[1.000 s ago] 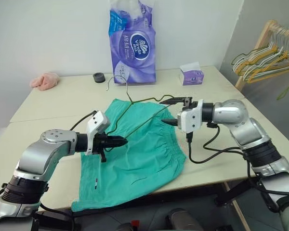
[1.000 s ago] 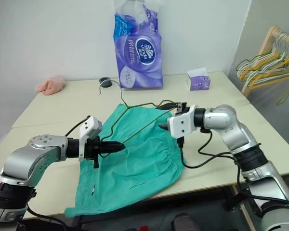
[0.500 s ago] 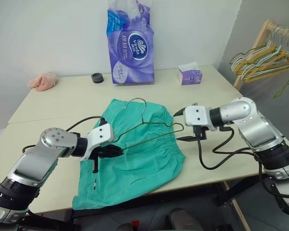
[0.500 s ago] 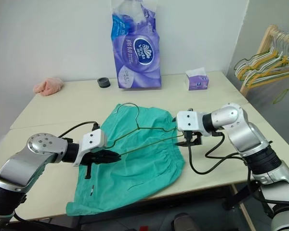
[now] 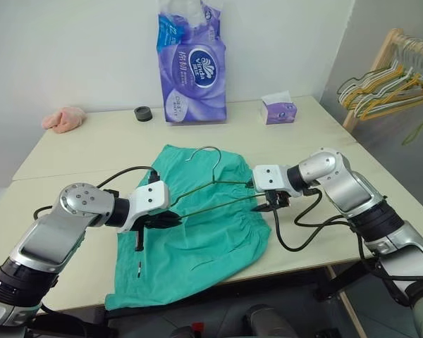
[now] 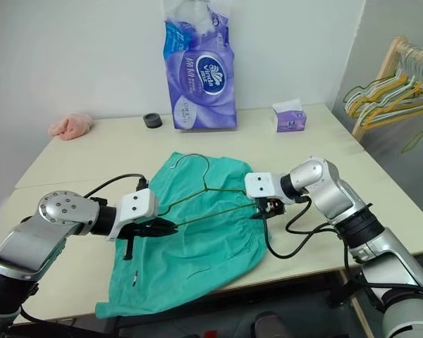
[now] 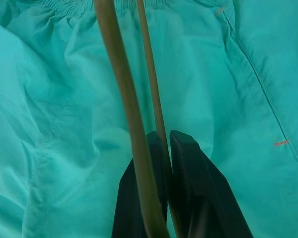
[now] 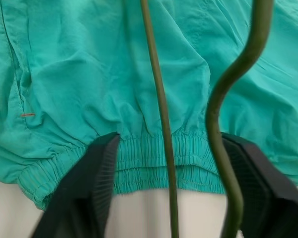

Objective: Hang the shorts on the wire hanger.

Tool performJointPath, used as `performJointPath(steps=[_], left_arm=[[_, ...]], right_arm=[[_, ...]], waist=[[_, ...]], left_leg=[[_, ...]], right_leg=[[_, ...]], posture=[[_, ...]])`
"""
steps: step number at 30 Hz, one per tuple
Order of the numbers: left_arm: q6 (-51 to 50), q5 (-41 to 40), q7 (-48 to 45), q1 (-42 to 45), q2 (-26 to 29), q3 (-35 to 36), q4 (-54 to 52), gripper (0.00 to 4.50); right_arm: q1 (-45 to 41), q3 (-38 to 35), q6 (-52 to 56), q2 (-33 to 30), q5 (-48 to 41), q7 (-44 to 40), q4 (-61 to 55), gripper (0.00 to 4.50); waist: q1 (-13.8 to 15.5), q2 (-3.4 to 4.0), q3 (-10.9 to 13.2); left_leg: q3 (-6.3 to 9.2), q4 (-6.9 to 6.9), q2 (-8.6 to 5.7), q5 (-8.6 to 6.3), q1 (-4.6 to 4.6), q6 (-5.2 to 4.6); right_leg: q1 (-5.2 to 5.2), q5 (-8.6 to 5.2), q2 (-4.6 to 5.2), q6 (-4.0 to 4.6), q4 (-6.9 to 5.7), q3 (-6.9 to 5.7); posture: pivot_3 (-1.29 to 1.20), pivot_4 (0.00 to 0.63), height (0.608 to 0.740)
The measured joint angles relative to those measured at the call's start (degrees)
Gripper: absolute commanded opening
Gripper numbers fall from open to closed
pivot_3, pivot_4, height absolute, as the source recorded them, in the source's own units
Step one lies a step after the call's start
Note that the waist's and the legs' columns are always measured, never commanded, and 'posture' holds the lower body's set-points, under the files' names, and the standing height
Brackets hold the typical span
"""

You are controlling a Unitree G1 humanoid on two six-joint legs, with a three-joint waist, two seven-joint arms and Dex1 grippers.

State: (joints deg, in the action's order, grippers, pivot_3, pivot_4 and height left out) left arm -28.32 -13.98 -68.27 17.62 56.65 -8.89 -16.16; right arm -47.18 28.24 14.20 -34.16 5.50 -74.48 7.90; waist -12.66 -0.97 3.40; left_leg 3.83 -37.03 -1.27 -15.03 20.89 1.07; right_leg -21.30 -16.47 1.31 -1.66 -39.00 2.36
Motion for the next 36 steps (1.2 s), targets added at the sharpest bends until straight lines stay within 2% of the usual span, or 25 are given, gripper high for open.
performJointPath(steps=[4,5,6,8,14,25,33,36], left_arm=[[-0.04,-0.02,0.0,-0.02,-0.01,0.0,-0.47,0.0],[-0.05,-0.02,0.0,-0.02,-0.01,0.0,-0.51,0.0],[-0.06,0.02,0.03,-0.02,-0.01,0.0,-0.61,0.0],[-0.08,0.14,0.14,-0.05,-0.02,0.0,-0.98,0.0],[-0.37,-0.28,0.28,-0.37,-1.5,0.41,-0.82,0.0],[2.8,-1.79,3.66,-2.13,-4.76,4.13,1.26,3.25],[-0.79,-8.01,8.71,-3.35,-6.94,16.12,4.1,3.25],[-4.1,-11.92,11.79,-3.06,-9.42,21.11,6.52,3.25]], right_arm=[[-0.92,0.18,0.99,1.18,0.09,-0.92,0.86,0.67],[-0.92,0.18,1.18,1.25,0.11,-0.94,0.89,0.67],[-0.92,0.3,1.51,1.36,0.15,-1.14,1.01,0.25],[-0.89,0.42,2.61,1.44,0.19,-1.76,0.98,0.05],[-0.62,0.55,3.17,0.77,0.31,-2.03,0.53,0.05],[3.58,-0.92,8.4,-2.56,-1.74,-3.03,-5.12,0.0],[7.05,-4.37,13.82,-6.2,-4.06,-2.56,-6.75,0.0],[8.84,-6.3,16.95,-7.45,-5.5,-1.69,-7.76,0.0]], waist=[[-0.01,0.0,0.0],[-0.01,0.0,0.0],[0.0,0.0,0.0],[0.0,0.0,0.0],[0.01,0.0,0.0],[0.01,-0.01,-0.01],[-0.02,-0.01,-0.01],[0.01,-0.01,-0.01]], left_leg=[[0.02,0.01,0.0,0.0,0.0,0.0],[0.02,0.01,0.0,0.0,0.0,0.0],[0.02,0.01,0.0,0.0,0.0,0.0],[0.02,0.0,0.0,0.0,0.0,0.0],[0.02,0.0,0.0,0.0,0.0,0.0],[0.09,0.0,-0.01,0.0,0.01,0.01],[0.09,-0.01,-0.01,0.0,0.01,0.01],[0.1,-0.02,-0.01,0.0,0.01,0.01]], right_leg=[[-0.01,0.0,0.0,0.0,0.0,-0.02],[-0.01,0.0,0.0,0.0,0.0,-0.01],[-0.01,0.0,0.0,0.0,0.0,-0.01],[0.0,0.0,0.0,0.0,-0.01,-0.01],[0.0,0.0,0.0,0.0,-0.01,-0.02],[0.0,0.0,0.02,0.0,0.0,-0.07],[0.0,0.0,0.02,-0.01,0.0,-0.07],[0.01,0.0,0.02,-0.01,0.0,-0.09]], posture=[[-0.22,0.012,0.74],[-0.22,0.013,0.74],[-0.22,0.013,0.74],[-0.22,0.013,0.74],[-0.22,0.012,0.74],[-0.23,0.01,0.74],[-0.24,0.01,0.74],[-0.24,0.01,0.74]])
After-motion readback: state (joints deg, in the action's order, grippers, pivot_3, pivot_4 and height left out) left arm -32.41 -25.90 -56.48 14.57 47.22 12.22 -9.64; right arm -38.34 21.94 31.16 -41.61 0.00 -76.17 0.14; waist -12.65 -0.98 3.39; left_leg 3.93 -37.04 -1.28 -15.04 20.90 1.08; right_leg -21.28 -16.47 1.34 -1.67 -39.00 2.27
